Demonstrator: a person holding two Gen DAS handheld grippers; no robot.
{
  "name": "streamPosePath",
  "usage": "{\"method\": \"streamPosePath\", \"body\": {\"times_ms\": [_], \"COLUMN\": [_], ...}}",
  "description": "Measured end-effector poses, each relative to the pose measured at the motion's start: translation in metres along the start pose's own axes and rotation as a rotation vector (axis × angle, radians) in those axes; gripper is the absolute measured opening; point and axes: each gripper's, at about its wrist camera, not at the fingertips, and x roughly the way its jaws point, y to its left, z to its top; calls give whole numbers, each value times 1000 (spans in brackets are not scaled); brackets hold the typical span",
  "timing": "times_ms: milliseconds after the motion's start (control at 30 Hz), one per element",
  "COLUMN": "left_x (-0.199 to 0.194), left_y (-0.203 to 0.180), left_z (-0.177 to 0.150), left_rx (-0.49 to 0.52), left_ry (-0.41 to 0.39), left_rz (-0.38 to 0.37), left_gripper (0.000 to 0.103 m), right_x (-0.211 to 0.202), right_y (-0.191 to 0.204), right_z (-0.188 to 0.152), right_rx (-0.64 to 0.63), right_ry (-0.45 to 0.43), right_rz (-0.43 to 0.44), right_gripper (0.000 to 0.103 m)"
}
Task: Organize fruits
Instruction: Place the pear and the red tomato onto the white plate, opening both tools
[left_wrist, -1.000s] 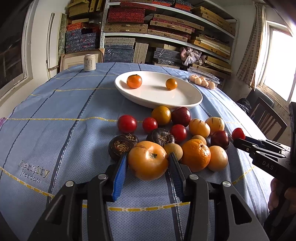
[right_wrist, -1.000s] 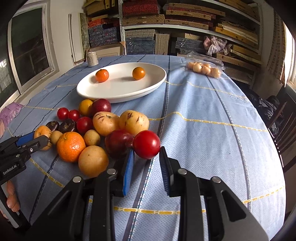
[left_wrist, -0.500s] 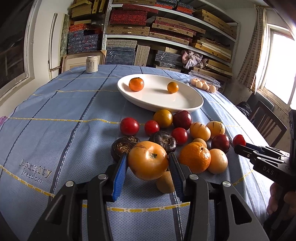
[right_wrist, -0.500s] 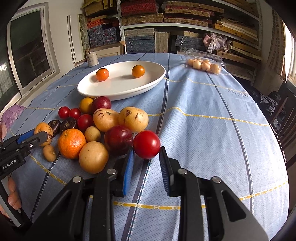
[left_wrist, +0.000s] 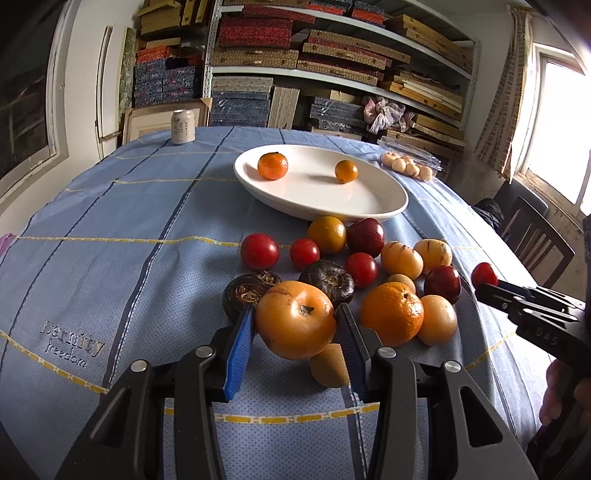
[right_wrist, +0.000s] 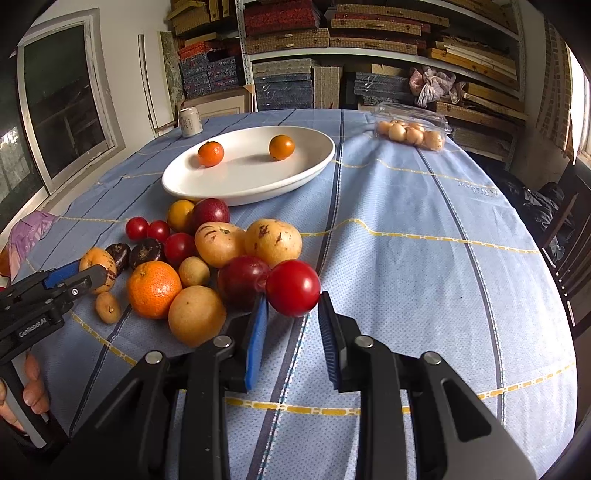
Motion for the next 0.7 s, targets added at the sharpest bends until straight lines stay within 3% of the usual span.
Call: {"method": "streamPosePath", "body": {"times_ms": [233,400,533,600,700], "left_x": [-16,-8,20,41,75], "left_y": [1,-6,-5,-5,-6], "left_z": [30,67,101,118,138], "left_rx": [7,37,36,26,31], "left_ry": [-37,-38,-25,5,33], "left_rz": [-15,-21,-23,-49,-25], "left_gripper": [45,45,45,45,45], "right_x": [-18,-22,-2,18,61], "right_y": [3,3,1,1,3], "right_z": [20,57,97,119,147], "right_rx": [-12,-39,-55,-55,-60], "right_ry": [-24,-48,-38,-15,47], "right_rz": [48,55,65,72,69], "right_gripper": [27,27,27,27,27]}}
